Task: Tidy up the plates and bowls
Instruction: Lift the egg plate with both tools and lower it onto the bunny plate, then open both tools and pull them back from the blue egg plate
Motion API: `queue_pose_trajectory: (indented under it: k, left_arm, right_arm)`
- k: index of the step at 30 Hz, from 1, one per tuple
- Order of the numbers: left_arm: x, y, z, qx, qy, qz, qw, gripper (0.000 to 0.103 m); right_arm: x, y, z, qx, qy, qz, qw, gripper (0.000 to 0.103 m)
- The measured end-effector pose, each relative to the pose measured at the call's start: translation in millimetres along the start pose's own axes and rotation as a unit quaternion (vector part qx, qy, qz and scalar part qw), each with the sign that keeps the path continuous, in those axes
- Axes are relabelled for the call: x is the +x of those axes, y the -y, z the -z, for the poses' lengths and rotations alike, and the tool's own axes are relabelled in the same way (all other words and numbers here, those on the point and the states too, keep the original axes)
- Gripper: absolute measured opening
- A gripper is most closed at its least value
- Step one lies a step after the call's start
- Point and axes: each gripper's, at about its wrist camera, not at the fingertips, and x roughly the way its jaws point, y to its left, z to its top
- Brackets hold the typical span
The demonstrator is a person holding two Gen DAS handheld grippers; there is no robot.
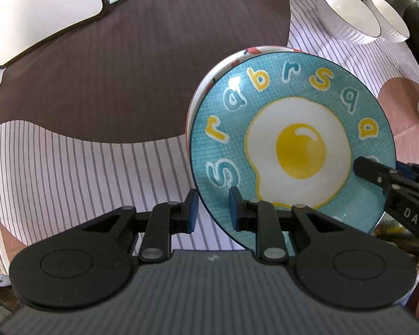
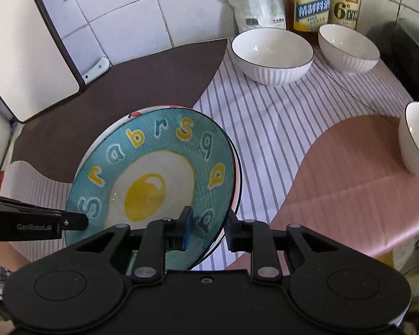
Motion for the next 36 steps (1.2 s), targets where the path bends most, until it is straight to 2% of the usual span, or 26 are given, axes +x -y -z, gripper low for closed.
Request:
queue_pose_trajectory:
  k: [5, 10, 14, 18, 23, 27, 29, 33, 36]
  left_arm:
    - [1.5, -5.8, 2.1, -0.009, 0.002, 0.016, 0.9998, 0.020]
    - [0.3, -8.8, 0.6, -0.024, -0.003, 0.021, 0.9995, 0.019]
    - [-8.8, -8.1, 2.3, -0.026, -0.003, 0.017, 0.9995, 0.020]
    - [-22.6, -4.9, 6.3, -0.014, -0.002, 0.013, 0.9998, 0.021]
    - [-44.3, 6.3, 13.5, 0.007, -0.013, 0.018, 0.9997, 0.037]
    - [-68.2, 22.8, 18.6, 0.036, -0.007, 0.016, 0.9992, 0.042]
    - [-81.0, 33.2, 21.4, 0.055, 0.003, 0.015, 0.9984, 0.049]
    - [-103.8, 49.6, 24.4, 0.073, 0.012, 0.032, 0.9968, 0.056]
    - [-118.9, 64.2, 28.4, 0.085, 0.021, 0.032, 0.9957, 0.059]
  right_arm:
    - [1.7, -8.3, 0.9, -0.020, 0.007, 0.027, 0.999, 0.032]
    - [9.1, -9.4, 9.7, -0.011, 0.005, 0.046, 0.999, 0.034]
    - [-1.4, -15.8, 15.8, -0.048, 0.042, 0.065, 0.996, 0.039]
    - [-22.0, -8.6, 19.5, -0.031, 0.069, 0.048, 0.996, 0.044]
    - [-51.3, 2.4, 26.3, -0.018, 0.095, 0.038, 0.995, 0.050]
    - [-72.2, 15.5, 29.5, 0.004, 0.102, 0.016, 0.995, 0.055]
    - [-86.0, 19.6, 31.2, 0.002, 0.115, 0.016, 0.993, 0.058]
    - [-109.0, 27.7, 32.8, 0.001, 0.131, -0.003, 0.991, 0.063]
    - [-127.2, 33.0, 38.9, -0.006, 0.139, -0.021, 0.990, 0.064]
